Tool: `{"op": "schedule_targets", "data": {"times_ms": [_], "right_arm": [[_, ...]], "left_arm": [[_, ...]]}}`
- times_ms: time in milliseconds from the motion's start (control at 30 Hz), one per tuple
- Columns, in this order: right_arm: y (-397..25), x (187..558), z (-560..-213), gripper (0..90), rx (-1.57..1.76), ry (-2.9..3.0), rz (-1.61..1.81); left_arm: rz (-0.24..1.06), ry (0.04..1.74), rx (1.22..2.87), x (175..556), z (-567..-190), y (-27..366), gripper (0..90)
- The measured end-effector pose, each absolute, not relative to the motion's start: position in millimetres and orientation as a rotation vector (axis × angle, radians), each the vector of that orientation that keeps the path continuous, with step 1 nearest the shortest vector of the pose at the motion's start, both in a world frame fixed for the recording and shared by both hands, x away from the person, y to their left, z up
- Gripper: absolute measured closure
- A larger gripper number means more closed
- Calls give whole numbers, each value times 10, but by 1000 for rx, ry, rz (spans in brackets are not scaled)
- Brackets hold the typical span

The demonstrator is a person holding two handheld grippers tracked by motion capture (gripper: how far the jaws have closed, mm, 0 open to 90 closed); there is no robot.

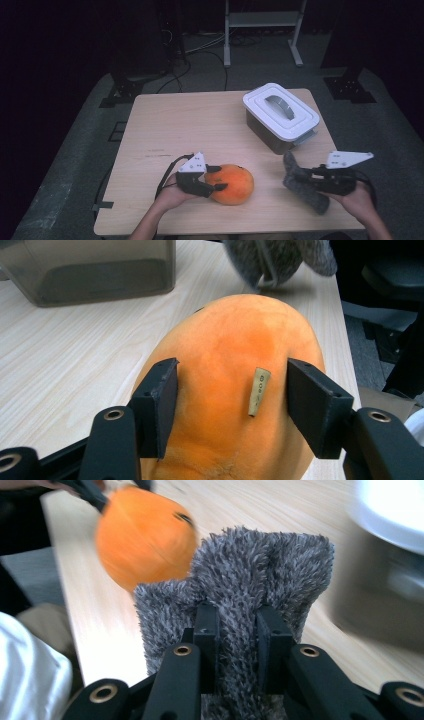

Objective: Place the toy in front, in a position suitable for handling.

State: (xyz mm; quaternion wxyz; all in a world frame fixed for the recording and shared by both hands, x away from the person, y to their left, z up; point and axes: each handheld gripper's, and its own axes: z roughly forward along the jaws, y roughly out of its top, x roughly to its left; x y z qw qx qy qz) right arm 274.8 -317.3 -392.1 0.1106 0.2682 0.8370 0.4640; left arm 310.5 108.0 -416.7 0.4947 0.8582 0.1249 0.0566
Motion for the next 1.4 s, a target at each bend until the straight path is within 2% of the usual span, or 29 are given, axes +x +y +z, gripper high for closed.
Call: {"op": "schedule_targets", "data": {"times_ms": [133, 367, 433, 567, 700, 967, 1233, 1400], "right_arm": [[-3423, 2698, -3958, 740, 869, 2441, 1274], [-3373, 2788, -4177, 737, 904, 2498, 1213], [-3291, 2817, -4252, 721, 898, 2526, 1213], [-3082, 2880, -4406, 560, 894, 2632, 1245], [-2943, 2879, -4351, 489, 836, 2659, 1316], [-2503, 2906, -4172, 440, 690, 2674, 1478], [-1980, 3008, -4131, 440, 552, 2692, 1565], [-1814, 3048, -4166, 458, 513, 2716, 1568]], "left_arm": [[135, 304, 2078, 3103, -4170, 1072, 388], [136, 294, 2083, 3095, -4169, 1074, 379], [131, 294, 2081, 3099, -4171, 1075, 377], [120, 288, 2085, 3092, -4169, 1076, 359], [105, 280, 2090, 3086, -4164, 1068, 340], [88, 245, 2108, 3057, -4143, 1041, 316], [50, 199, 2120, 3032, -4131, 1047, 315], [54, 207, 2105, 3050, -4085, 1099, 302]]}}
